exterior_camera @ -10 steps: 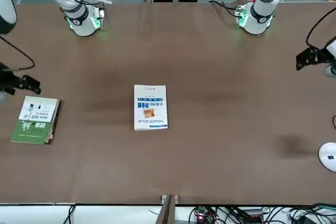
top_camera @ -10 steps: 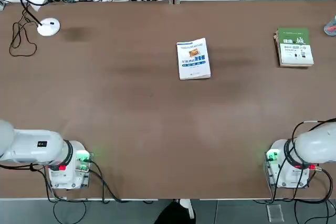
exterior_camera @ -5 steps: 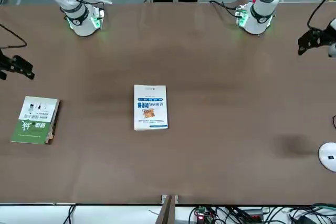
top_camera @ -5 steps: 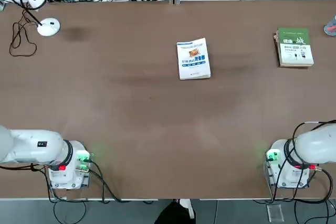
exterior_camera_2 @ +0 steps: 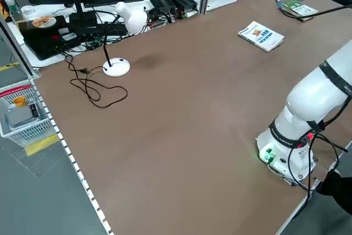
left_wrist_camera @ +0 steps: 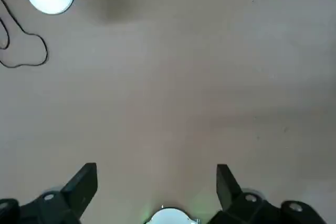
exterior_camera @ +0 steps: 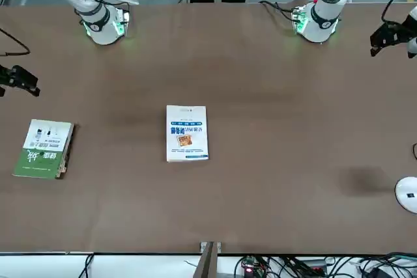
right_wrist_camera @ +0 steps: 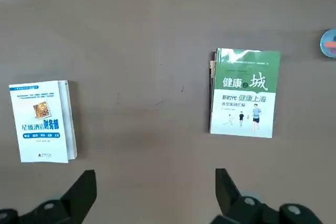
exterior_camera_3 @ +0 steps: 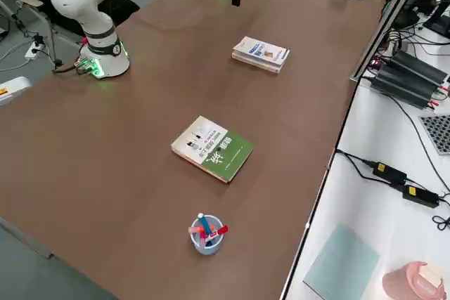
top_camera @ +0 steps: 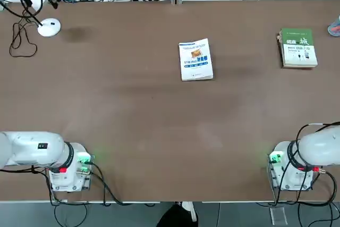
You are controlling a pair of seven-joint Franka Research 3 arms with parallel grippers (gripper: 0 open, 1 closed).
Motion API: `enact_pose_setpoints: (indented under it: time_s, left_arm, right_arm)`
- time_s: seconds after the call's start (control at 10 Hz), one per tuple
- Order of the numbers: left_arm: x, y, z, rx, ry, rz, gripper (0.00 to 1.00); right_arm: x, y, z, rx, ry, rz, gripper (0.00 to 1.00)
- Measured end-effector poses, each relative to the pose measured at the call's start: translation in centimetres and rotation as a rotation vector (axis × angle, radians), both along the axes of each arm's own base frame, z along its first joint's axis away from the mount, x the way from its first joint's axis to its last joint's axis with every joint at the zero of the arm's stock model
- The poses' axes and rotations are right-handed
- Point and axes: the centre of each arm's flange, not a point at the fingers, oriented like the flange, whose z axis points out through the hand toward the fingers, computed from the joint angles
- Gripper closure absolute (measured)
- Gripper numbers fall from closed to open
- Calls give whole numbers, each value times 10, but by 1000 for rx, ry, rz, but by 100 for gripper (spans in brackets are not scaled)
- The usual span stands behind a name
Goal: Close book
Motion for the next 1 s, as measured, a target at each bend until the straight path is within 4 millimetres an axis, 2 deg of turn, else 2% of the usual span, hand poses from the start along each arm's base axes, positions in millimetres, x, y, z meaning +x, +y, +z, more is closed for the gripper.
enact_pose_setpoints:
  time_s: [0.4,1.0]
  left_arm:
    - [2,24,-1,-31,3,47,0]
    - [3,24,-1,-32,-3,47,0]
  right_arm:
    - [-1,0,-1,-1,8,-1,0]
    - [-1,0,-1,-1,8,-1,0]
